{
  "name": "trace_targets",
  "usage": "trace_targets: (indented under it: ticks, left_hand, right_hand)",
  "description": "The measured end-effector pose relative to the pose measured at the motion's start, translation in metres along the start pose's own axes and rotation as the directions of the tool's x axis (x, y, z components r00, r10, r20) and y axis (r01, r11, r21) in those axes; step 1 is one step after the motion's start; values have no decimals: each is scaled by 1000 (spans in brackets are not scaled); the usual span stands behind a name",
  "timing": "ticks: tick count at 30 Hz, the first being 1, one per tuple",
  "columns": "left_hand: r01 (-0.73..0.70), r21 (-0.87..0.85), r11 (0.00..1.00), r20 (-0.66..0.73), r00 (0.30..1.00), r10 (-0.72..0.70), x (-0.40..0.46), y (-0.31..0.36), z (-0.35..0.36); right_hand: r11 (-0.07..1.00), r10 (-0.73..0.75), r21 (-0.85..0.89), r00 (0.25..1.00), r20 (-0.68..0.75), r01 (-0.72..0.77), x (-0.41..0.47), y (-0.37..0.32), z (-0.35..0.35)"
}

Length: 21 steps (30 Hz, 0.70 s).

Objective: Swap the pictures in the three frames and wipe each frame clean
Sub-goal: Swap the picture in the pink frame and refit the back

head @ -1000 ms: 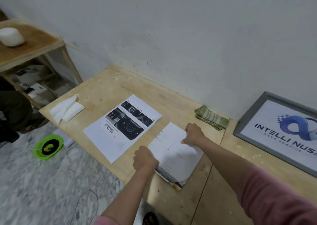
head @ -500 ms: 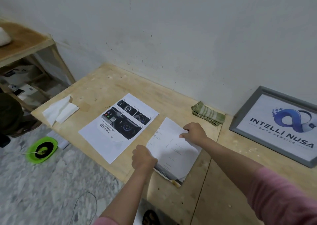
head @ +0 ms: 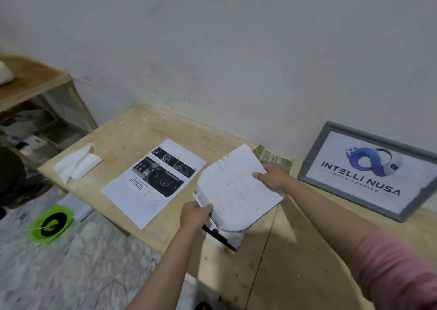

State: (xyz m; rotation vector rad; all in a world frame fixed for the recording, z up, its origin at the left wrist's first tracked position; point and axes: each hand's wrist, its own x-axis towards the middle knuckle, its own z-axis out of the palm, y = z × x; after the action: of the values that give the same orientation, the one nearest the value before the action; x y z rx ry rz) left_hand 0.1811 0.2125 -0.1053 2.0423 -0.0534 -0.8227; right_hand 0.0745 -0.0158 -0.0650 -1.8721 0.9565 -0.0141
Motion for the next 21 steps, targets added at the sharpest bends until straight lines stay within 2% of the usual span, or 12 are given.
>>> trace_targets:
  ticks: [3,7,10,15,21]
  left_hand:
    - [-24,-84,996,-6,1000,24,-24,13,22]
    - [-137,-57,989,-10,991,136,-54,27,66]
    - [-200,0,980,1,980,200,-88,30,112]
    - [-302,69,951,5,953,302,-151,24,192]
    - [-394,128,910,164,914,372,-204,-1,277]
  right_hand:
    - [995,37,93,998,-57,-31,-23,12,-22]
    - [973,89,224,980,-177,-48,-76,44,-61]
    - [978,108,203,951,-289,-49,-127,84,-92]
    - [932,226,360,825,-519,-29,-206,167,-132]
    - [909,354,407,679,-643,-88,-279,268,-161]
